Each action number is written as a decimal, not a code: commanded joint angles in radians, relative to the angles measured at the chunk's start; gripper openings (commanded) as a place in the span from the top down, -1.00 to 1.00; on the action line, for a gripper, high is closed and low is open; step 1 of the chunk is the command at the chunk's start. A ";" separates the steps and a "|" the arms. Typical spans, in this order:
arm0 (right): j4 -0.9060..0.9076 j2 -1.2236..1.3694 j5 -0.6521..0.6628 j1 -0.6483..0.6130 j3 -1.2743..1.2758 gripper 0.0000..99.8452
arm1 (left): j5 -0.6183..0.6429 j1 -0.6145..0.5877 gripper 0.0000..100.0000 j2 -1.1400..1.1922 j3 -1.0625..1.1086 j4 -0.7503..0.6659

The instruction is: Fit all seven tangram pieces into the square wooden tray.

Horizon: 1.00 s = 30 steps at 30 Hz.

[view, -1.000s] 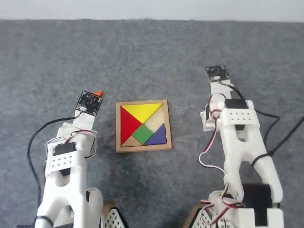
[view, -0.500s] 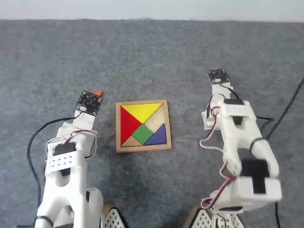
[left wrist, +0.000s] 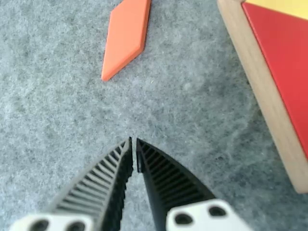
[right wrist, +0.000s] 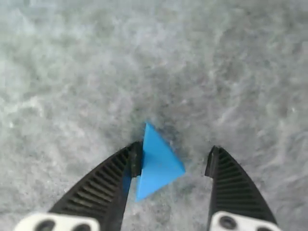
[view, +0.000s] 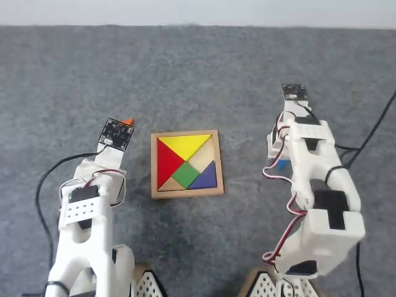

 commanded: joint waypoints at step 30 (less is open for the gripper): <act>0.124 0.061 0.100 -0.038 -0.130 0.67 | -0.012 -0.006 0.97 -0.035 -0.008 -0.017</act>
